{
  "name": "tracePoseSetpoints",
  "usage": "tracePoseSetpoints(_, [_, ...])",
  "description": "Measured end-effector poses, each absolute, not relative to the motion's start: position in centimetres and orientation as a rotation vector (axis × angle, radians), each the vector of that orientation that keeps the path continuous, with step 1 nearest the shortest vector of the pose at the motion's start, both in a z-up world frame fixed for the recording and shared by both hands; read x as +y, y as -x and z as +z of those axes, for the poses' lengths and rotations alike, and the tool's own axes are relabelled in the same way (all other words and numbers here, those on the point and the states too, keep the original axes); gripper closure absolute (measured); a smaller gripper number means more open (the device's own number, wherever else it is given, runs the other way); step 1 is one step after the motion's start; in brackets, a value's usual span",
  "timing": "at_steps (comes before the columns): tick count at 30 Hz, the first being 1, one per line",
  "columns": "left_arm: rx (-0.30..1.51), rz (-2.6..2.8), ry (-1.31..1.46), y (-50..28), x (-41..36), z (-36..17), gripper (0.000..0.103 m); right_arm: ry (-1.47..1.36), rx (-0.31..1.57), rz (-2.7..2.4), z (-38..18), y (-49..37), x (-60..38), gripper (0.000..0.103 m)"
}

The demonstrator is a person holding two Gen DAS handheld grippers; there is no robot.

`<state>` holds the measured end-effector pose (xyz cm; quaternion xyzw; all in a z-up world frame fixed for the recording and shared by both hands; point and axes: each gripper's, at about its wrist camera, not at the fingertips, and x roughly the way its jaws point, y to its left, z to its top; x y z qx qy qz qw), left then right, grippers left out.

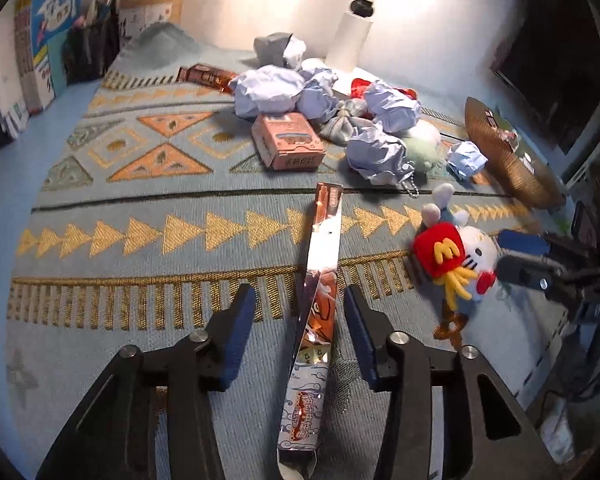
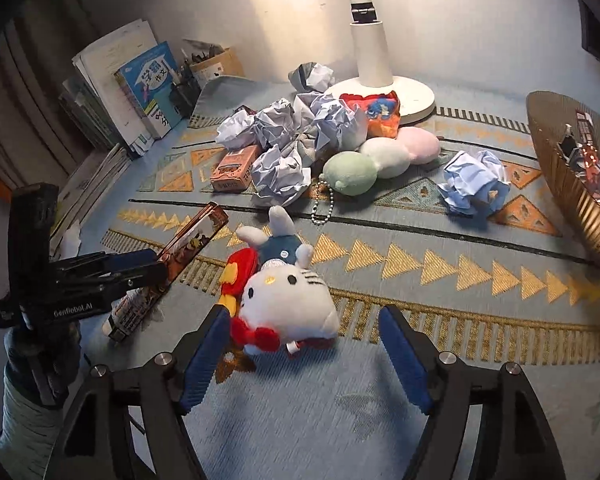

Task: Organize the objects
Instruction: 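Close the right gripper on the Hello Kitty plush, then carry the Hello Kitty plush into the glass bowl and open the right gripper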

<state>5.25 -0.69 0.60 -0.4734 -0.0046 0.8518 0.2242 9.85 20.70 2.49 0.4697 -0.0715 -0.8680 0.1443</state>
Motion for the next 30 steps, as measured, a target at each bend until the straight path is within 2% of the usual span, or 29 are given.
tracePoseSetpoints(1, [-0.004,2.35,1.299,-5.5,-0.4,0.5,0.05,-1.364,-0.219,-2.481,2.2,-9.4,20.6,0.028])
tracePoseSetpoints(3, [0.012,2.355,1.289,-6.1,-0.1,0.5,0.034,-1.382,-0.238,-2.44,1.6,-8.6,19.6,0.028])
tracePoseSetpoints(5, [0.079,2.386,1.265,-6.7,0.6,0.4,0.034,-1.4,-0.219,-2.423,0.8,-8.0,18.4,0.028])
tracePoseSetpoints(7, [0.196,2.432,1.253,-7.1,1.4,0.1,0.04,-1.388,-0.133,-2.467,0.5,-8.0,17.1,0.028])
tracePoseSetpoints(8, [0.269,2.458,1.252,-7.5,1.9,0.0,0.048,-1.38,-0.065,-2.502,0.5,-8.3,16.3,0.028])
tracePoseSetpoints(9, [0.282,2.451,1.232,-7.7,2.1,0.2,0.064,-1.381,-0.006,-2.529,0.4,-8.4,15.8,0.036])
tracePoseSetpoints(10, [0.27,2.43,1.229,-7.9,2.3,0.3,0.071,-1.374,0.057,-2.562,0.3,-8.7,15.3,0.04])
tracePoseSetpoints(11, [0.283,2.432,1.231,-8.0,2.6,0.4,0.084,-1.358,0.101,-2.583,0.3,-9.0,15.0,0.041])
tracePoseSetpoints(12, [0.296,2.429,1.234,-8.2,2.8,0.6,0.089,-1.332,0.12,-2.59,0.4,-9.4,14.8,0.043])
tracePoseSetpoints(21, [0.235,2.415,1.139,-10.2,6.0,4.0,0.09,-1.145,-0.06,-2.647,4.6,-13.5,20.1,0.043])
tracePoseSetpoints(30, [0.248,2.386,0.948,-11.1,14.7,9.3,0.089,-1.051,-0.185,-2.834,9.7,-17.5,29.3,0.043])
